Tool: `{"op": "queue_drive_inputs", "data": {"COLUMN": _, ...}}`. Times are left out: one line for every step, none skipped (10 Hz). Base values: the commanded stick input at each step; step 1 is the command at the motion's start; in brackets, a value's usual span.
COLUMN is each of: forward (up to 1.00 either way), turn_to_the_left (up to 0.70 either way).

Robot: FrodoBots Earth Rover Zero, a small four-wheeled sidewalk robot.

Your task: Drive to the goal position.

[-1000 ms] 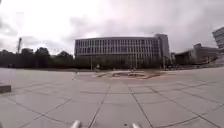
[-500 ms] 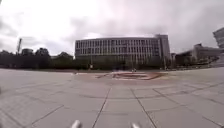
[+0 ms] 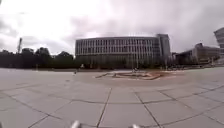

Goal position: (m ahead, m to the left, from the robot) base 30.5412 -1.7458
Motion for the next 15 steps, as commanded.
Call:
{"op": "queue_drive_inputs", "data": {"forward": 0.70, "turn_to_the_left": 0.00}}
{"op": "queue_drive_inputs", "data": {"forward": 0.70, "turn_to_the_left": 0.00}}
{"op": "queue_drive_inputs", "data": {"forward": 0.70, "turn_to_the_left": 0.00}}
{"op": "queue_drive_inputs", "data": {"forward": 0.70, "turn_to_the_left": 0.00}}
{"op": "queue_drive_inputs", "data": {"forward": 0.70, "turn_to_the_left": 0.00}}
{"op": "queue_drive_inputs", "data": {"forward": 0.70, "turn_to_the_left": 0.00}}
{"op": "queue_drive_inputs", "data": {"forward": 0.70, "turn_to_the_left": 0.00}}
{"op": "queue_drive_inputs", "data": {"forward": 0.70, "turn_to_the_left": 0.00}}
{"op": "queue_drive_inputs", "data": {"forward": 0.70, "turn_to_the_left": 0.00}}
{"op": "queue_drive_inputs", "data": {"forward": 0.70, "turn_to_the_left": 0.00}}
{"op": "queue_drive_inputs", "data": {"forward": 0.70, "turn_to_the_left": 0.00}}
{"op": "queue_drive_inputs", "data": {"forward": 0.70, "turn_to_the_left": 0.00}}
{"op": "queue_drive_inputs", "data": {"forward": 0.70, "turn_to_the_left": 0.00}}
{"op": "queue_drive_inputs", "data": {"forward": 0.70, "turn_to_the_left": 0.00}}
{"op": "queue_drive_inputs", "data": {"forward": 0.70, "turn_to_the_left": 0.00}}
